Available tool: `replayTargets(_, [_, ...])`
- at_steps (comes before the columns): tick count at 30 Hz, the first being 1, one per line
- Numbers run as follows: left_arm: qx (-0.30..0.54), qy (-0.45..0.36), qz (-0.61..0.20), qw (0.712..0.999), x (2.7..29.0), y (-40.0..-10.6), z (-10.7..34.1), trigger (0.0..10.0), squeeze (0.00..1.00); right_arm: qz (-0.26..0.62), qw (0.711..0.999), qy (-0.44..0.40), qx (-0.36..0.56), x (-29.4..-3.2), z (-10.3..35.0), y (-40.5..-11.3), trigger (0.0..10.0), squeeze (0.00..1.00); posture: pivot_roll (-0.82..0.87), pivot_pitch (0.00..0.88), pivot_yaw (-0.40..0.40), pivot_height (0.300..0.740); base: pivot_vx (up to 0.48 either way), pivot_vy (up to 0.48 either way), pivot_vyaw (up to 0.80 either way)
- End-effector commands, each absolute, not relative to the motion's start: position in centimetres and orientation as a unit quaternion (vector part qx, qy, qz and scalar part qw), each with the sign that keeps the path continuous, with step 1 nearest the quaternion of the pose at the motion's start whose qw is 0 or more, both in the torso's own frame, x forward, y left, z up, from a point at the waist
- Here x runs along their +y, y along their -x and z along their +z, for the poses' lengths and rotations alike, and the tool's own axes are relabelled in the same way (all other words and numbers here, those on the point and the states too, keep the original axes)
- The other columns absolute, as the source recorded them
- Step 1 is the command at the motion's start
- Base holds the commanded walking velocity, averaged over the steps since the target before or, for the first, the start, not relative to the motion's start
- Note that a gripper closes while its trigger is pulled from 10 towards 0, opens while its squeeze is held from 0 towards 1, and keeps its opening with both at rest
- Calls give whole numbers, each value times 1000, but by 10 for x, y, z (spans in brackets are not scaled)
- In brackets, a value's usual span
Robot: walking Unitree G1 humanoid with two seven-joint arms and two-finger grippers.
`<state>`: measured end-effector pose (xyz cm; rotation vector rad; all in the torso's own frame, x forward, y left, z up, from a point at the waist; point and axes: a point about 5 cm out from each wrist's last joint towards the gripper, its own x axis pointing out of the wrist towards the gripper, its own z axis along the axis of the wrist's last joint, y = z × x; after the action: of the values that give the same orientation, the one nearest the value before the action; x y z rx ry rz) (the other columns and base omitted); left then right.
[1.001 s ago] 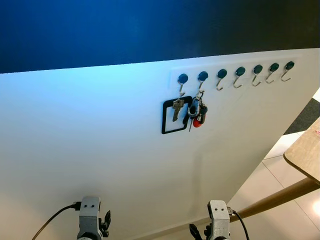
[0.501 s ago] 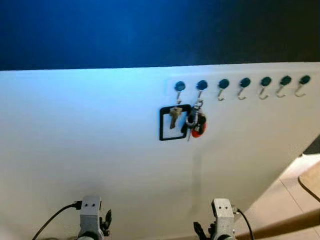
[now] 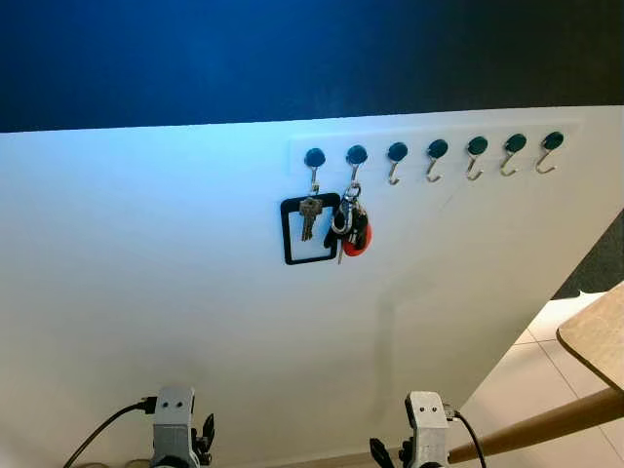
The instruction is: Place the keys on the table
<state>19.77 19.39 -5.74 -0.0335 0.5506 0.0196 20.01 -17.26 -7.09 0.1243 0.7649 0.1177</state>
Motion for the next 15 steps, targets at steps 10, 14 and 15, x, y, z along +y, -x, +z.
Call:
replayTargets(10, [272, 19, 21, 962, 198, -199, -57, 10000, 0, 60, 922, -62, 377, -170, -71, -201, 10000, 0, 51, 39, 2, 740, 0, -267, 0])
replayTargets(14, [273, 20, 19, 962, 197, -199, -57, 10000, 0, 60, 922, -61, 377, -171, -71, -201, 10000, 0, 50, 40, 4, 740, 0, 0, 0])
replayTargets(15, [274, 20, 19, 961, 197, -199, -57, 10000, 0, 60, 922, -61, 377, -171, -71, -201, 10000, 0, 50, 40, 5, 740, 0, 0, 0])
